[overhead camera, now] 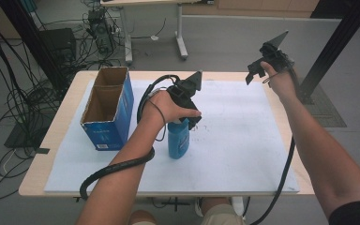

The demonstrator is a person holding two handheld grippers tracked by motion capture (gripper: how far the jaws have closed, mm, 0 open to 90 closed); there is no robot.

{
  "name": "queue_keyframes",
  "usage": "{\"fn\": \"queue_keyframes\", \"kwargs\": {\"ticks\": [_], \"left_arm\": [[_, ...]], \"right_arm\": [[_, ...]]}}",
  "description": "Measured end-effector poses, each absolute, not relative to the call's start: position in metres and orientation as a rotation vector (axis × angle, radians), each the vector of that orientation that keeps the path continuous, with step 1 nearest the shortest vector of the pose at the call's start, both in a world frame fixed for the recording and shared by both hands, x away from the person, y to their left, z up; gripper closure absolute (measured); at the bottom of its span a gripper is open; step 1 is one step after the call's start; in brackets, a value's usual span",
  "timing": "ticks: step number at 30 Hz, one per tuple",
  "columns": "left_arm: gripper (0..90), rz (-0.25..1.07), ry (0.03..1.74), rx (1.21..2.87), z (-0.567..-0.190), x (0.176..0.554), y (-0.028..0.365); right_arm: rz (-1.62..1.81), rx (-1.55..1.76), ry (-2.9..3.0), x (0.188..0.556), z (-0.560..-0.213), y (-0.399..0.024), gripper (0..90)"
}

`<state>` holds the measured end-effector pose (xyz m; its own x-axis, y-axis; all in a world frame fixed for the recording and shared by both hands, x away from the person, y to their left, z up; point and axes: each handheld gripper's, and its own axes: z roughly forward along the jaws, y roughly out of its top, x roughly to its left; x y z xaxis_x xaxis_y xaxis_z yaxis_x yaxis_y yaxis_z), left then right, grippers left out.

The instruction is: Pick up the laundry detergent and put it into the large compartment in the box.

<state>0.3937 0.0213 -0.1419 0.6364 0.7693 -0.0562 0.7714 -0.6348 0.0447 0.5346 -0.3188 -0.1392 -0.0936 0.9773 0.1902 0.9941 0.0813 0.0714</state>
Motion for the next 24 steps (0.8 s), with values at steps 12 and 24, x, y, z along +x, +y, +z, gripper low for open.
{"fn": "queue_keyframes", "kwargs": {"ticks": [12,24], "left_arm": [[6.0,-0.076,1.315,2.797,-0.154,0.395,0.018],[6.2,-0.086,1.307,2.82,-0.162,0.396,0.014]], "right_arm": [[-0.278,-2.05,-2.239,0.535,-0.14,-0.32,6.6],[-0.276,-2.054,-2.234,0.535,-0.141,-0.322,6.6]]}}
